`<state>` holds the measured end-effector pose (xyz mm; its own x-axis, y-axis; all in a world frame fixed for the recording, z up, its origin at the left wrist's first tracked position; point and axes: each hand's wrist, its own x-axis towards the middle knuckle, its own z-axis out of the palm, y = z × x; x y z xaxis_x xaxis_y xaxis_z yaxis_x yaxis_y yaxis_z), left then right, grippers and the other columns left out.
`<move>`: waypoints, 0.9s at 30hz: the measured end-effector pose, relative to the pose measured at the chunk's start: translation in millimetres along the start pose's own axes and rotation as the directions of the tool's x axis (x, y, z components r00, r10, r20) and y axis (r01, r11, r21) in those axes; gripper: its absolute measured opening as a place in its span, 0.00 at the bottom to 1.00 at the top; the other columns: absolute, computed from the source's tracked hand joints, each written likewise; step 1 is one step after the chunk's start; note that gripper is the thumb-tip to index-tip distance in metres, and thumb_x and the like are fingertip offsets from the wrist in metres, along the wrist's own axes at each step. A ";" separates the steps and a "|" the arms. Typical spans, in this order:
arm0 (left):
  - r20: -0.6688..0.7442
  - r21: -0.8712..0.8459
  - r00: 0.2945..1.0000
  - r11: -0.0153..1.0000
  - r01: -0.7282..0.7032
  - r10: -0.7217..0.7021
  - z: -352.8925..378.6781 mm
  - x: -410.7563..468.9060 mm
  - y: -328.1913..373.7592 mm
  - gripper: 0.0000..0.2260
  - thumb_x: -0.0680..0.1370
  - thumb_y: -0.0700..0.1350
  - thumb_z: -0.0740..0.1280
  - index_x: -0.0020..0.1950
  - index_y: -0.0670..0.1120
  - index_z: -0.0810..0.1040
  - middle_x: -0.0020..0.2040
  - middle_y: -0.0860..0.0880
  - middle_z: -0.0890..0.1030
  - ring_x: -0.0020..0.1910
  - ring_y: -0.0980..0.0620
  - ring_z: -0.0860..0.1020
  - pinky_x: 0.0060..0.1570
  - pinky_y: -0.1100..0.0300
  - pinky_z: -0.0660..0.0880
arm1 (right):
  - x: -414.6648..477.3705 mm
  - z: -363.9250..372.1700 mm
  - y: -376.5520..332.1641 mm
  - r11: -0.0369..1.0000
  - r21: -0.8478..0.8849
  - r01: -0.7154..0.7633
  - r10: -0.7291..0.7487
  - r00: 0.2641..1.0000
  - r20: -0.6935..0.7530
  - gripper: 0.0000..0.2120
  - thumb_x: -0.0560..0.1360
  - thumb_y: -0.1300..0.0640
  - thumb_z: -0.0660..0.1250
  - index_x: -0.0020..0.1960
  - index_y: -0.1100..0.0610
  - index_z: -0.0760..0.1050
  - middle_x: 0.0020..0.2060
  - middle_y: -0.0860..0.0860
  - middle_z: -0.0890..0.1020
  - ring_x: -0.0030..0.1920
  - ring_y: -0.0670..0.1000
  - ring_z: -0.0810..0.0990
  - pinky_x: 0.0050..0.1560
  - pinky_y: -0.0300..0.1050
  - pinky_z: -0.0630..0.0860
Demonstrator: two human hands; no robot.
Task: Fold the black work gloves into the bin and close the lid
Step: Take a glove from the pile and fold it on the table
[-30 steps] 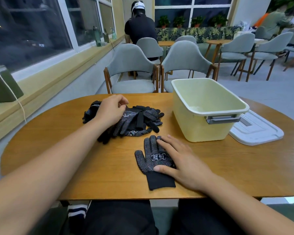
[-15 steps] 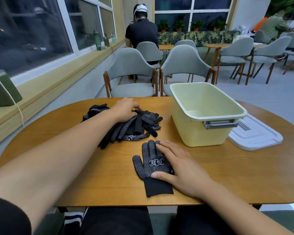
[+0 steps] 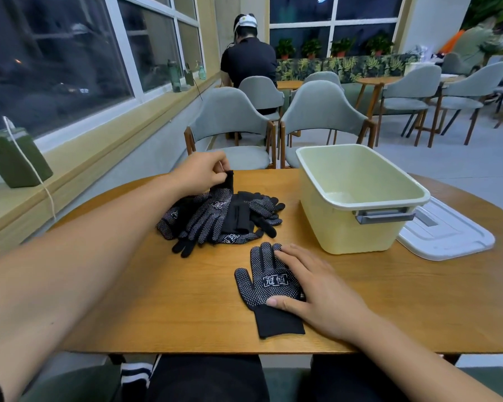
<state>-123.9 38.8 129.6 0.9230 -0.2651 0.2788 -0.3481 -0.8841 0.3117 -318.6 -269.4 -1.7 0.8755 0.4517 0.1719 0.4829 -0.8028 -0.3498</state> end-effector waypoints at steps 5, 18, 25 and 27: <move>-0.080 -0.134 0.997 0.991 -0.029 0.018 -48.3 -13.4 10.8 0.04 0.81 0.43 0.74 0.54 0.50 0.84 0.46 0.53 0.86 0.47 0.53 0.82 0.51 0.54 0.78 | -0.4 0.4 -0.2 1.000 0.003 -0.003 0.003 1.000 0.005 0.47 0.75 0.16 0.55 0.86 0.39 0.52 0.85 0.37 0.54 0.85 0.41 0.49 0.85 0.49 0.55; -0.182 -0.186 0.980 0.975 -0.118 0.084 -104.4 -54.8 68.9 0.04 0.80 0.45 0.76 0.54 0.50 0.85 0.48 0.49 0.86 0.39 0.59 0.79 0.42 0.59 0.81 | -3.2 -2.9 0.5 0.980 0.177 0.090 -0.059 0.983 -0.173 0.26 0.86 0.34 0.57 0.80 0.44 0.68 0.77 0.37 0.70 0.80 0.43 0.66 0.79 0.52 0.67; -0.189 -0.273 0.965 0.934 -0.230 0.182 -99.6 -75.7 96.8 0.06 0.79 0.45 0.78 0.55 0.51 0.85 0.47 0.51 0.87 0.44 0.48 0.83 0.52 0.45 0.83 | -11.4 -29.2 -38.3 0.684 0.729 0.042 0.137 0.973 -0.185 0.15 0.88 0.46 0.60 0.62 0.52 0.83 0.57 0.48 0.87 0.63 0.50 0.84 0.68 0.57 0.76; -0.173 -0.291 0.963 0.923 -0.251 0.208 -96.4 -80.6 104.7 0.07 0.79 0.45 0.78 0.55 0.50 0.85 0.48 0.49 0.86 0.45 0.45 0.83 0.52 0.44 0.83 | -6.9 -36.6 -52.1 0.526 0.851 0.010 0.151 0.983 -0.105 0.21 0.88 0.44 0.59 0.60 0.57 0.84 0.55 0.53 0.89 0.61 0.53 0.86 0.68 0.55 0.77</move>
<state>-250.5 4.7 227.3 0.7880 -0.3721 0.4905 -0.6011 -0.6373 0.4822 -349.0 -245.0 49.0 0.9357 0.2816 0.2125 0.2454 -0.0865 -0.9656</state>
